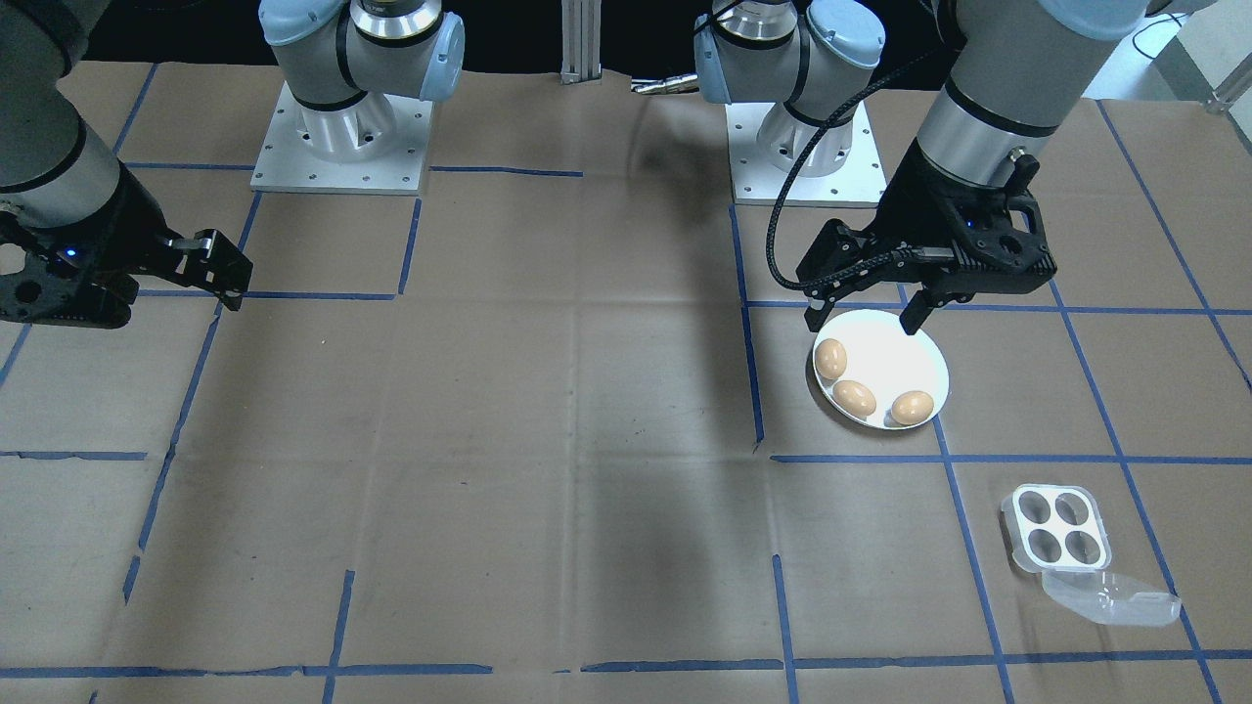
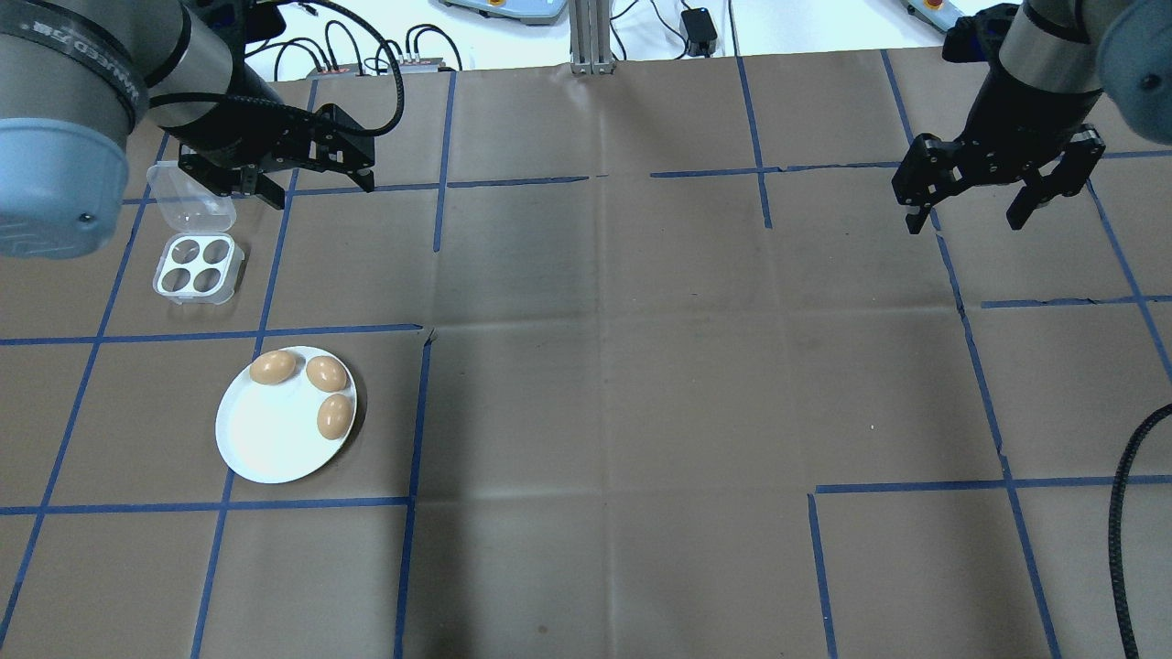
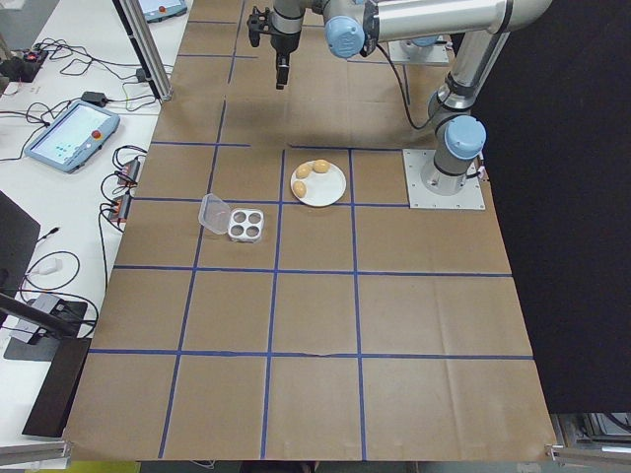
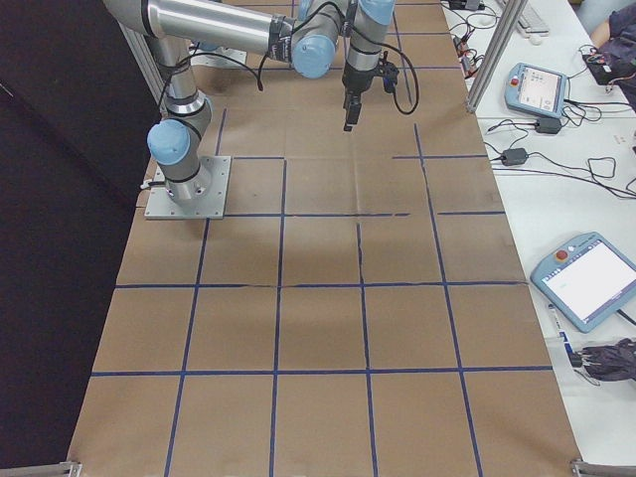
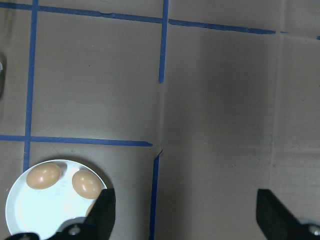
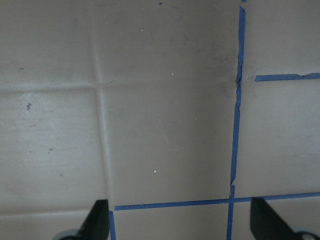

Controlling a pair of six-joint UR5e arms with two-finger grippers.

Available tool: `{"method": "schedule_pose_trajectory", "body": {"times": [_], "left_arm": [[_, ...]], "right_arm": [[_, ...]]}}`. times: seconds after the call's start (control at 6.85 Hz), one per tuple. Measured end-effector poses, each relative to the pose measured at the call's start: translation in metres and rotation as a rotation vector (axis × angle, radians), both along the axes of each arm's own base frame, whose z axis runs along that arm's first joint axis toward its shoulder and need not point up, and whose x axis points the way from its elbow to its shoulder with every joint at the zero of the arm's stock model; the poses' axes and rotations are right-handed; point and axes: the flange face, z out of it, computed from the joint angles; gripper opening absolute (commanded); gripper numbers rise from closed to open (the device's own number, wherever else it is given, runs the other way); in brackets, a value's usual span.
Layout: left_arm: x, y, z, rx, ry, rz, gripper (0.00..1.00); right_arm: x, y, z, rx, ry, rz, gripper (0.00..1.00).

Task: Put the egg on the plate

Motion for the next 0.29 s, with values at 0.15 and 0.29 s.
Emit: {"method": "schedule_pose_trajectory", "body": {"times": [0.15, 0.29], "left_arm": [[0.0004, -0.0003, 0.0011, -0.004, -0.001, 0.001, 1.00], [0.0006, -0.0008, 0.0029, -0.011, -0.001, 0.001, 1.00]], "right_arm": [[0.0000, 0.0000, 0.0000, 0.000, 0.000, 0.000, 1.00], [0.0000, 0.0000, 0.0000, 0.000, 0.000, 0.000, 1.00]]}}
